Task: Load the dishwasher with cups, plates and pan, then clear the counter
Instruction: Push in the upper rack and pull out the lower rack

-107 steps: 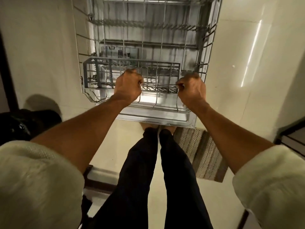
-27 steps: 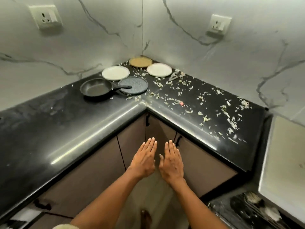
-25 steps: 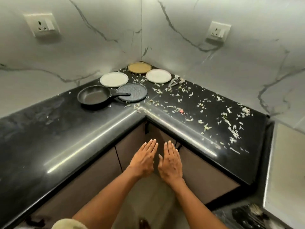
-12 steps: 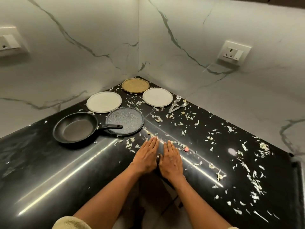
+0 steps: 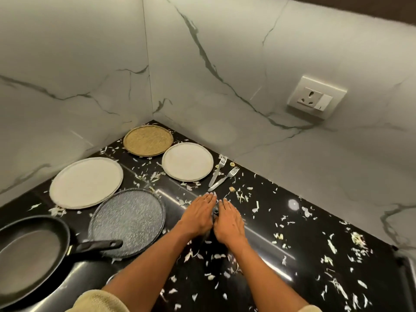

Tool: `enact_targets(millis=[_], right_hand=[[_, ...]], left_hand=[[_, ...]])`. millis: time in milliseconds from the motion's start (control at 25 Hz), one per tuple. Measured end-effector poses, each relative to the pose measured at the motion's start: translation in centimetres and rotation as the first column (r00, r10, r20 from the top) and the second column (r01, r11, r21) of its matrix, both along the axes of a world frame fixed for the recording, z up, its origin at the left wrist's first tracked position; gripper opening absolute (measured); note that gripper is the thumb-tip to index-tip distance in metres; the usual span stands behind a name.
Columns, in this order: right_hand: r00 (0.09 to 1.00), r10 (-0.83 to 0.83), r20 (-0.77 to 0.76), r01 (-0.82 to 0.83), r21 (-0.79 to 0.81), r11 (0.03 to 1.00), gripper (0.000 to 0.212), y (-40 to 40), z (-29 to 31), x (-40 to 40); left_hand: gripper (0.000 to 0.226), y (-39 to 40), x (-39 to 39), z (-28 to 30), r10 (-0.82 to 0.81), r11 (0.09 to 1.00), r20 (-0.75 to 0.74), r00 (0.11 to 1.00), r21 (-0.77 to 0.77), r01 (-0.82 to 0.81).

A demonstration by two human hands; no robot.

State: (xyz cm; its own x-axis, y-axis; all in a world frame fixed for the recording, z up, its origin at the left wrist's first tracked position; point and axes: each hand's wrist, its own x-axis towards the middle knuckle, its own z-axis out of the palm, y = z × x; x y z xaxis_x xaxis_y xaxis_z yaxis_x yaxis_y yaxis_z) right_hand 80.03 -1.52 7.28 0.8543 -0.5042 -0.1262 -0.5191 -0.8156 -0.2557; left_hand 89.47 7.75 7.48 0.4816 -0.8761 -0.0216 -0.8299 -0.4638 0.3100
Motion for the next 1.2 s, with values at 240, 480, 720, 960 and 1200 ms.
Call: enact_targets(millis=[240,480,720,960,1200], right_hand=[[0.999,-0.036,-0.036,0.037,0.003,0.999,0.066,-5.5,-0.1,6.0],[0.994,0.038,-0.098,-0.048,-0.101,0.994,0.072,-10.1,1.1,10.2],[0.991,0.064,-0.115,-0.081,-0.15,0.985,0.043,-10.6,-0.4,9.7],[0.992,0.106,-0.064,-0.117,-0.203,0.972,0.027,-10.3,-0.7,8.1],[0.982,0.133,0.135,-0.092,-0.276,0.957,0.032,-9.0,-0.9,6.5]], left_hand=[[0.06,-4.7,5.0,-2.2,-0.037,0.999,-0.017,0.999,-0.039,0.037],[0.044,-5.6,6.8,-4.4,-0.032,0.996,0.059,0.998,-0.077,0.036],[0.029,-4.3,6.5,-5.8,-0.013,0.975,0.077,0.997,-0.22,0.03],[0.027,-3.8,6.9,-5.7,0.011,0.976,0.033,0.999,-0.217,-0.003],[0.032,-2.4,6.5,-4.7,0.07,0.971,0.017,0.997,-0.231,-0.064]])
